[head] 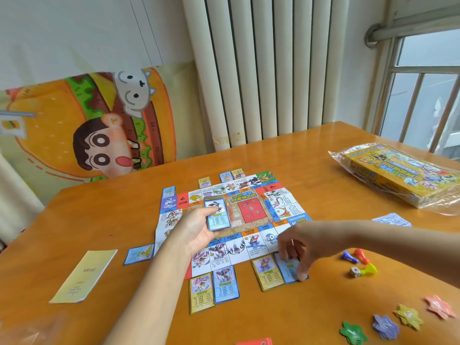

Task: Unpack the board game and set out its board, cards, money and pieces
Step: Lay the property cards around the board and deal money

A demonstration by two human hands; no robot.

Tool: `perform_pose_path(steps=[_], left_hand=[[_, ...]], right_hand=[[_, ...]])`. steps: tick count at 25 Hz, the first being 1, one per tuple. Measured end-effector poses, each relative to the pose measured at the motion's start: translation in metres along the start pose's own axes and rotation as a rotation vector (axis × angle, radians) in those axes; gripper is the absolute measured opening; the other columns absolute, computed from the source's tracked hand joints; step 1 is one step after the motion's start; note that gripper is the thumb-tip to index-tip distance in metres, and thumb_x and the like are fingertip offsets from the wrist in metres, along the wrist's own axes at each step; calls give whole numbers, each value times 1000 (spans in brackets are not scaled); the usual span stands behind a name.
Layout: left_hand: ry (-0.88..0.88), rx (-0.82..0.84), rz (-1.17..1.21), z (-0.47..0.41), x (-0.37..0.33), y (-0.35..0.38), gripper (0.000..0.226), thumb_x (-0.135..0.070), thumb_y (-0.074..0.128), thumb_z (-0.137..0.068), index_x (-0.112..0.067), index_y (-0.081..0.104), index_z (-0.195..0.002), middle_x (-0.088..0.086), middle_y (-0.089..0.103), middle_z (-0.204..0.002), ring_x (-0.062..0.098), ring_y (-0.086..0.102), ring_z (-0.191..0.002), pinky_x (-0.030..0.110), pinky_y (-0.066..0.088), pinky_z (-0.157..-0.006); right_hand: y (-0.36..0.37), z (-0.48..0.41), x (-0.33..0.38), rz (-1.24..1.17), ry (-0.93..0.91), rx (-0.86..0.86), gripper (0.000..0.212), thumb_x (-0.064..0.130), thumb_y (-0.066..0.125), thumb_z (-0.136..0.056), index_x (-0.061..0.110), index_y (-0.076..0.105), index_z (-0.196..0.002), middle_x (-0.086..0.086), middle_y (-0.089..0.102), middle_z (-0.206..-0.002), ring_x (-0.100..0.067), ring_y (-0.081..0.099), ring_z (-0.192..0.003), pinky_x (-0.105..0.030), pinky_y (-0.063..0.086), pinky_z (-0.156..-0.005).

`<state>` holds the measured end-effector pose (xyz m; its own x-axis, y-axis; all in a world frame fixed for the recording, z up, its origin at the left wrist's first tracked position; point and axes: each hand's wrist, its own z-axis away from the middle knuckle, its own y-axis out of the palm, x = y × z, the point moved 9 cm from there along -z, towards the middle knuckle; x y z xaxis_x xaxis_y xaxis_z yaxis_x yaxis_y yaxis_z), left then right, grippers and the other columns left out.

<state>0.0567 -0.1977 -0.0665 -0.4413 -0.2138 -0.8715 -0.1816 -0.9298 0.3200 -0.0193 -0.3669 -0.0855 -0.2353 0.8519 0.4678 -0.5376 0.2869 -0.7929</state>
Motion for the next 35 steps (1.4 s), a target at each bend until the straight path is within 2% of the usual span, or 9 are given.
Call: perform_pose_path(steps=[4, 10, 14, 18, 21, 26, 29, 33, 35], left_hand=[[-40, 45, 3, 5, 11, 6, 18, -2, 38, -98, 1, 53, -109, 19, 72, -81, 27, 71, -70, 36, 59, -58], [-75, 83, 33, 8, 25, 11, 28, -2, 34, -98, 5, 52, -117, 20, 70, -86, 29, 66, -83, 35, 59, -64], [-89, 96, 65, 14, 30, 13, 25, -4, 31, -97, 4, 54, -106, 22, 68, -88, 31, 64, -83, 40, 52, -77], [-93, 118, 93, 17, 35, 15, 23, -2, 32, -98, 6, 52, -107, 26, 66, -96, 32, 65, -84, 39, 57, -69], [-40, 137, 74, 19, 34, 15, 23, 4, 35, -96, 9, 53, -109, 28, 67, -100, 34, 69, -84, 40, 58, -71], [90, 52, -69, 18, 35, 5, 18, 5, 53, -90, 0, 61, -105, 22, 69, -104, 35, 65, -100, 51, 46, -97], [158, 21, -165, 22, 31, 6, 14, 1, 61, -86, -8, 64, -96, 12, 72, -91, 23, 69, -83, 43, 50, -86], [211, -47, -209, 26, 29, 5, 19, -2, 73, -75, -8, 66, -92, 9, 74, -83, 18, 71, -73, 25, 53, -61], [215, -70, -255, 27, 29, 3, 21, -6, 78, -70, -10, 68, -88, 9, 74, -83, 21, 71, -75, 26, 52, -62]], right_hand=[[0, 0, 2, 9, -1, 34, 36, 33, 82, -71, 39, 56, -96, 14, 57, -92, -2, 52, -80, -14, 40, -61], [-2, -2, 4, 15, -24, 23, 40, 32, 81, -73, 31, 59, -106, 11, 59, -101, -6, 54, -86, -11, 42, -63], [-3, -2, 4, 8, -23, 13, 43, 32, 81, -73, 27, 60, -111, 9, 60, -106, -9, 56, -92, -11, 44, -65], [-6, -2, 7, 4, -37, 10, 38, 34, 79, -75, 27, 61, -107, 11, 59, -102, -5, 54, -87, -10, 43, -66], [-27, -1, 15, -57, -68, -149, 23, 40, 74, -80, 26, 63, -94, 12, 61, -87, 1, 52, -72, -14, 43, -63], [-53, -1, 22, -429, -100, -445, 14, 26, 68, -86, 12, 67, -87, 6, 66, -74, -4, 61, -66, -24, 51, -67], [-46, -8, 29, -574, -123, -425, 19, 24, 72, -82, 8, 67, -91, -1, 68, -78, -9, 63, -68, -27, 54, -70], [-43, -13, 36, -589, -127, -455, 24, 17, 79, -76, 20, 61, -91, -3, 67, -81, -8, 60, -64, -27, 52, -67], [-45, -14, 37, -552, -121, -478, 31, 13, 80, -75, 24, 60, -95, -5, 67, -84, -12, 63, -68, -27, 53, -70]])
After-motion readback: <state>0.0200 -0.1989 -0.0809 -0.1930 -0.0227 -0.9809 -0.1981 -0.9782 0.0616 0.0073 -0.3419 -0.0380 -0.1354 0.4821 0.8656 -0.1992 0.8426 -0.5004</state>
